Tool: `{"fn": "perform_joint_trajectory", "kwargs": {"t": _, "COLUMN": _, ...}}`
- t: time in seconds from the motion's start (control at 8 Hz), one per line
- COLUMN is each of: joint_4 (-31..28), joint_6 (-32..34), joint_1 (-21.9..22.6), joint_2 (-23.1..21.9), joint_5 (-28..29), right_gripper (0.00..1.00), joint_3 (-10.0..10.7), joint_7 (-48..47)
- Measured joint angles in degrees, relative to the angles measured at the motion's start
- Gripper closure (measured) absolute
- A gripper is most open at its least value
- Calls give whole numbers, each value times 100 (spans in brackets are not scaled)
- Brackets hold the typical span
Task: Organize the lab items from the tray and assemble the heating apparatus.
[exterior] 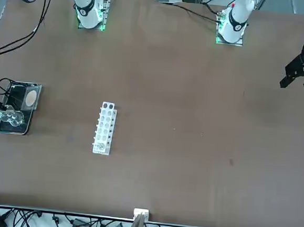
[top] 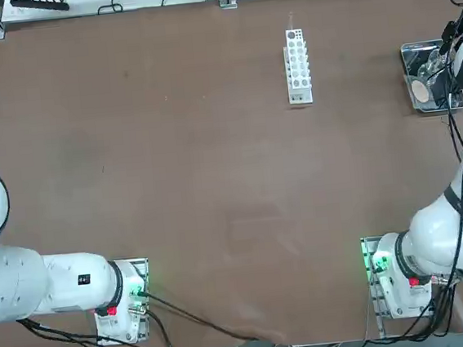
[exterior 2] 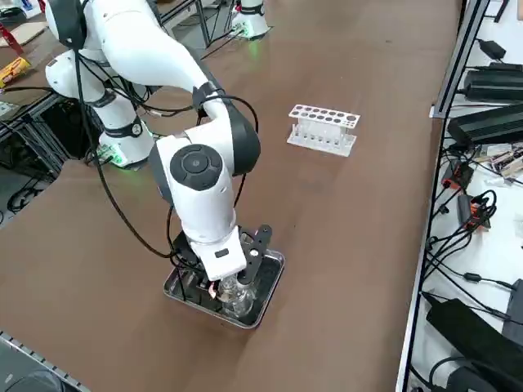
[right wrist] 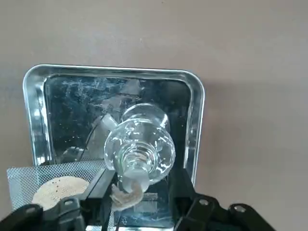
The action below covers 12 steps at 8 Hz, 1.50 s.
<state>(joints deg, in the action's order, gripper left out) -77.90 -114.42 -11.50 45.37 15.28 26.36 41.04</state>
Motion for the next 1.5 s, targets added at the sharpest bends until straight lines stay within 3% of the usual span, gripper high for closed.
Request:
{"fn": "perform_joint_trajectory", "kwargs": {"t": 0.5, "joint_4": -25, "joint_6": -15, "joint_1": 17, "joint_2": 24, "joint_5": 1, "right_gripper": 38, "joint_3": -18, "joint_7": 0}}
{"fn": "perform_joint_trajectory", "kwargs": {"t": 1.5, "joint_4": -26, "joint_6": -41, "joint_1": 44, "joint_2": 36, "joint_5": 2, "right_gripper": 71, "joint_3": -25, "joint_7": 0}}
